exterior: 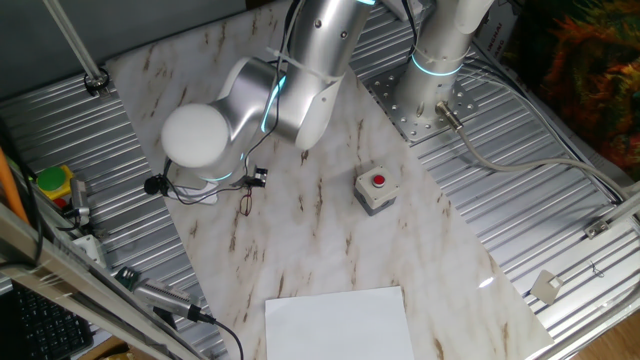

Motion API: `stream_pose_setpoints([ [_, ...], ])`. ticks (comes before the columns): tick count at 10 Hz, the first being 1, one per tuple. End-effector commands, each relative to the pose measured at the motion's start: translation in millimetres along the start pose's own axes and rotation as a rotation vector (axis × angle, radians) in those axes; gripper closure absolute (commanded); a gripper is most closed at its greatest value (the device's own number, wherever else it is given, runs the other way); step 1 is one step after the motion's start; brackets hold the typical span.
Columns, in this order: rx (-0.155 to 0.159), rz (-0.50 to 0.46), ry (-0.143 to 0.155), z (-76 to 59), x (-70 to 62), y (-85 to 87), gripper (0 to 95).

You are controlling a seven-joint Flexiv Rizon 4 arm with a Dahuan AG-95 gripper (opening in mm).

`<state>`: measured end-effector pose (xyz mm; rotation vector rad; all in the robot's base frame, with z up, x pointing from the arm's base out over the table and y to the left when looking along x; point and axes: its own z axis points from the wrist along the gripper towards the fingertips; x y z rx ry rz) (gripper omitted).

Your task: Unfold the leg of the glasses (with one hand)

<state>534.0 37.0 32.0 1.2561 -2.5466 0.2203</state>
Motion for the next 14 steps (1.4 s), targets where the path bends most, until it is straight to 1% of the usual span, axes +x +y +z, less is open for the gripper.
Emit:
stream_pose_setpoints([
  [1,-0.002,0.003,-0.001,0.2,0.2,0.1,76.0],
  [2,-0.003,0.005,-0.002,0.2,0.2,0.1,95.0],
  [9,-0.009,0.010,-0.013,0.2,0.2,0.1,95.0],
  [11,-0.010,0.008,-0.012,0.2,0.2,0.1,95.0],
  [14,-0.014,0.006,-0.002,0.2,0.2,0.1,95.0],
])
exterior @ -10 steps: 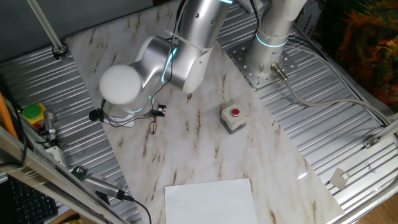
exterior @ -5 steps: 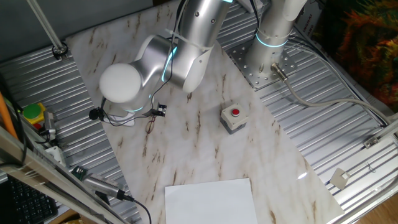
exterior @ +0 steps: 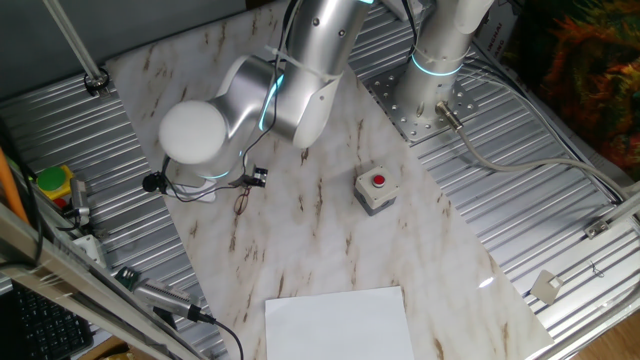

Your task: Unfold the leg of the glasses (with one hand)

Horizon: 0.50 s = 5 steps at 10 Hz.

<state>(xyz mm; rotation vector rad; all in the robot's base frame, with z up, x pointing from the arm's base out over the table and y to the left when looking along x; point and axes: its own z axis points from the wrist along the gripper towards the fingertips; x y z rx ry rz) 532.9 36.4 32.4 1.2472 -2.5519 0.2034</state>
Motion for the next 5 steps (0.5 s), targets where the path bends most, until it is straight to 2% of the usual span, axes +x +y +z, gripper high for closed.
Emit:
stream_pose_setpoints([
  [1,-0.004,0.000,0.005,0.1,-1.2,-0.4,95.0],
  [5,-0.008,-0.005,0.024,-0.3,-1.6,-0.4,95.0],
])
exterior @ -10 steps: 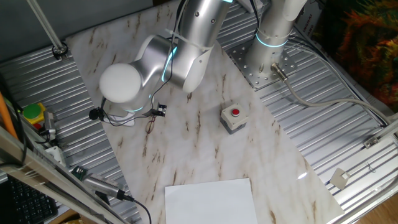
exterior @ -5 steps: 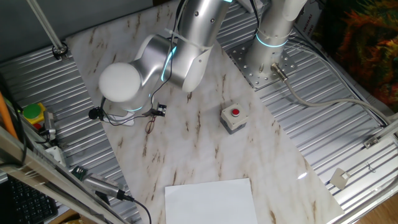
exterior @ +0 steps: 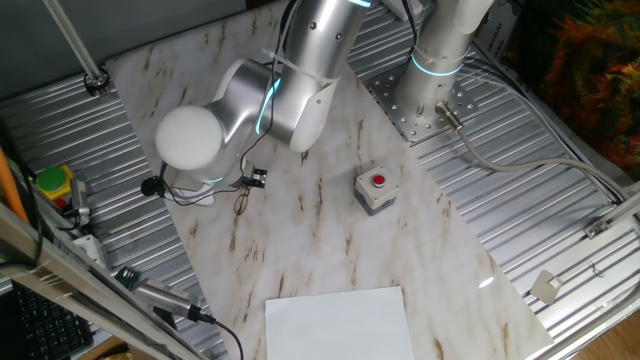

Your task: Unfold the leg of the glasses (with one hand)

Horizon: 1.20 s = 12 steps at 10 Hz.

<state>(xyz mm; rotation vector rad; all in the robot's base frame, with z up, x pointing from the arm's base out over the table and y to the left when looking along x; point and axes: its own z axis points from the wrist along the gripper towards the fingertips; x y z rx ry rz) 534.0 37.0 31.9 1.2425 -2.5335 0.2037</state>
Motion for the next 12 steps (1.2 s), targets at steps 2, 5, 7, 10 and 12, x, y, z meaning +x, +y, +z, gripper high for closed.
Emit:
stream_pose_setpoints([
  [2,0.000,-0.007,0.020,-0.2,-0.5,0.0,95.0],
  [5,-0.002,-0.005,0.026,-0.8,-1.1,0.0,95.0],
  [7,-0.006,0.002,0.033,-7.0,-4.9,0.9,95.0],
  [10,-0.010,0.007,0.034,-10.3,-7.1,1.4,95.0],
  [12,-0.011,0.005,0.039,-10.7,-6.7,1.2,95.0],
])
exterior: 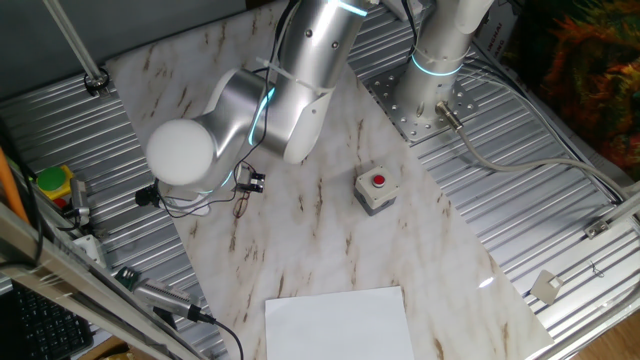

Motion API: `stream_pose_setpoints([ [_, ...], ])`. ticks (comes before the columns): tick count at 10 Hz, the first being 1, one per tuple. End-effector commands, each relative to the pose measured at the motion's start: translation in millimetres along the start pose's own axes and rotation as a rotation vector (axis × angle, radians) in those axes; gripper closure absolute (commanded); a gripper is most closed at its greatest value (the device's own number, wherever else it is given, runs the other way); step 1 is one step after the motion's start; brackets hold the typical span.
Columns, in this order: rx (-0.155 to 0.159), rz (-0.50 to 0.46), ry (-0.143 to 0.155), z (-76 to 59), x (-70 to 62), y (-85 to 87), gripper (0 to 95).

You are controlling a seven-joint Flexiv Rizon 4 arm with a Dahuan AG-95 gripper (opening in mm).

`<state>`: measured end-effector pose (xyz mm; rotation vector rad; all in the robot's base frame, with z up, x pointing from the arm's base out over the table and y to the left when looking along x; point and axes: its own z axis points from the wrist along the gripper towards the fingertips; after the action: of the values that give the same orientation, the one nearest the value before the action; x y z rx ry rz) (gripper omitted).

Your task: Unfold the leg of the glasses (with one hand)

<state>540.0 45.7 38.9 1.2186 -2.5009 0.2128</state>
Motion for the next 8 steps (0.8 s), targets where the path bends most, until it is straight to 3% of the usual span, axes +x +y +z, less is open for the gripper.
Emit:
stream_pose_setpoints([
  [1,-0.003,0.002,0.004,-0.9,1.1,0.6,95.0],
  [8,-0.014,0.000,0.028,-6.7,3.9,-0.1,95.0],
])
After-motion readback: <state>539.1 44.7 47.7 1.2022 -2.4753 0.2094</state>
